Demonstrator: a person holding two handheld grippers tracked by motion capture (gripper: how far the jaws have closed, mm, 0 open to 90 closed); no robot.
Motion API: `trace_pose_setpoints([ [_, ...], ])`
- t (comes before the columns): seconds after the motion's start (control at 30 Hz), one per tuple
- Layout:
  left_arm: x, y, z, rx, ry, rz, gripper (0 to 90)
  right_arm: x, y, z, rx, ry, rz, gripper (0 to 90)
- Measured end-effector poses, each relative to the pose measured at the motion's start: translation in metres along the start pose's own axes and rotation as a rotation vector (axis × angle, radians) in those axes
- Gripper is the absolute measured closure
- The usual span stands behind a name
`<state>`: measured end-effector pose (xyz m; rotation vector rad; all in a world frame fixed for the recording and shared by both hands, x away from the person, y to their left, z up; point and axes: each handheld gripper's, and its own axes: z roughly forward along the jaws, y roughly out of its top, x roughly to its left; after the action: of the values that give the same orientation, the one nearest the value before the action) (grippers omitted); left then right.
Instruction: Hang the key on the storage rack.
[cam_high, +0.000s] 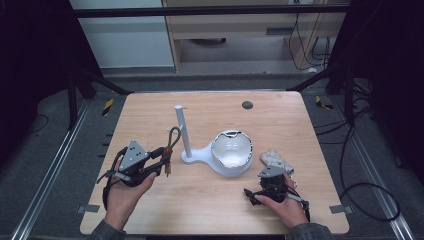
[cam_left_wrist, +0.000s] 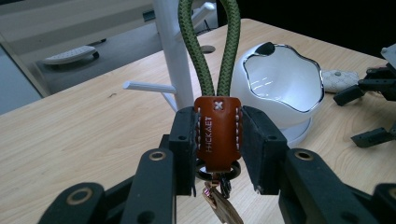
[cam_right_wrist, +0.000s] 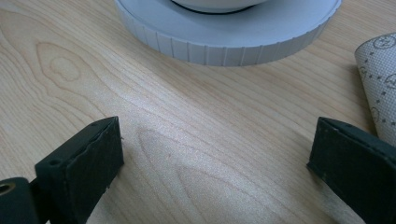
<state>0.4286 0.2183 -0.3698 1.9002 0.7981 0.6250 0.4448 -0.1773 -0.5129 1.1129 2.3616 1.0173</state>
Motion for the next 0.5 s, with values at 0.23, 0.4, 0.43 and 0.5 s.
trace_pose_setpoints([
  [0.23,-0.001,0.003,0.008,0.007,-0.002,-0.004,65.8,0.000,0.000,0.000,0.000,-0.001,0.000,2.8],
  [0.4,-0.001,0.004,0.013,0.016,-0.001,-0.002,65.8,0.000,0.000,0.000,0.000,0.000,0.000,2.8],
  [0.43,-0.001,0.004,0.016,0.013,0.000,-0.008,65.8,0.000,0.000,0.000,0.000,0.000,-0.001,2.7],
  [0.5,0.000,0.004,0.018,0.015,0.005,-0.009,65.8,0.000,0.000,0.000,0.000,0.000,0.000,2.8],
])
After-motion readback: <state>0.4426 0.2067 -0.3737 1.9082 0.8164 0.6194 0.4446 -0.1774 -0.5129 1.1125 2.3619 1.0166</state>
